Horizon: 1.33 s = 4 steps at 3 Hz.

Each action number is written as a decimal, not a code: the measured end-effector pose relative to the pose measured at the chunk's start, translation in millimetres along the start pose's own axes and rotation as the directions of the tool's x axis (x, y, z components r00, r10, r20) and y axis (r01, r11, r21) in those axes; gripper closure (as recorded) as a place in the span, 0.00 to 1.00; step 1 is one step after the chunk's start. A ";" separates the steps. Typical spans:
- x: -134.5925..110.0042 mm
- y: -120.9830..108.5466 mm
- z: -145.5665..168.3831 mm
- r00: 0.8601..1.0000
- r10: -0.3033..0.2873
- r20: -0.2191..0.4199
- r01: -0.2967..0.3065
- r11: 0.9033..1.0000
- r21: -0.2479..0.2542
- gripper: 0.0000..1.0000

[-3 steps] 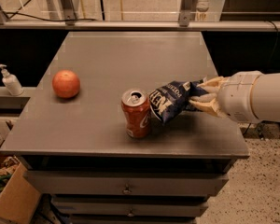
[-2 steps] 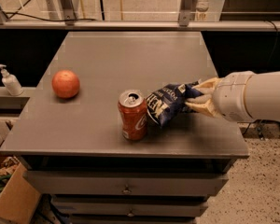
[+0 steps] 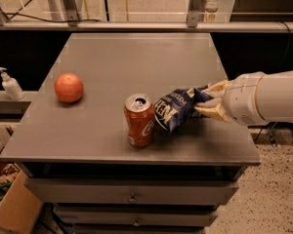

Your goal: Move blue chip bag near coke can

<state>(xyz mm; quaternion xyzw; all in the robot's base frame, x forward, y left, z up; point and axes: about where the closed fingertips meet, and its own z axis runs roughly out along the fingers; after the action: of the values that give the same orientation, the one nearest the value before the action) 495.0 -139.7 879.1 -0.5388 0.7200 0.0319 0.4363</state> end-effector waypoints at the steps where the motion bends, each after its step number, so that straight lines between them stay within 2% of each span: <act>1: -2.4 -1.2 -3.0 1.000 -0.009 -0.003 0.009 1.000 -0.002 0.36; 2: -5.8 -1.3 -8.3 1.000 -0.012 -0.003 0.012 1.000 -0.003 0.13; 3: -7.3 -0.7 -9.9 1.000 -0.012 -0.003 0.012 1.000 -0.005 0.00; 4: -1.9 -2.3 -16.9 1.000 0.002 0.003 -0.002 1.000 -0.015 0.00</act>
Offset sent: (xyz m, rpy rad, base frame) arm -0.0059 -0.0044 0.0122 -0.0041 0.0046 0.0069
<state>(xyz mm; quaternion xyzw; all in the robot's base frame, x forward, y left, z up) 486.8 -148.0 891.8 -0.5415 0.7194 0.0388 0.4333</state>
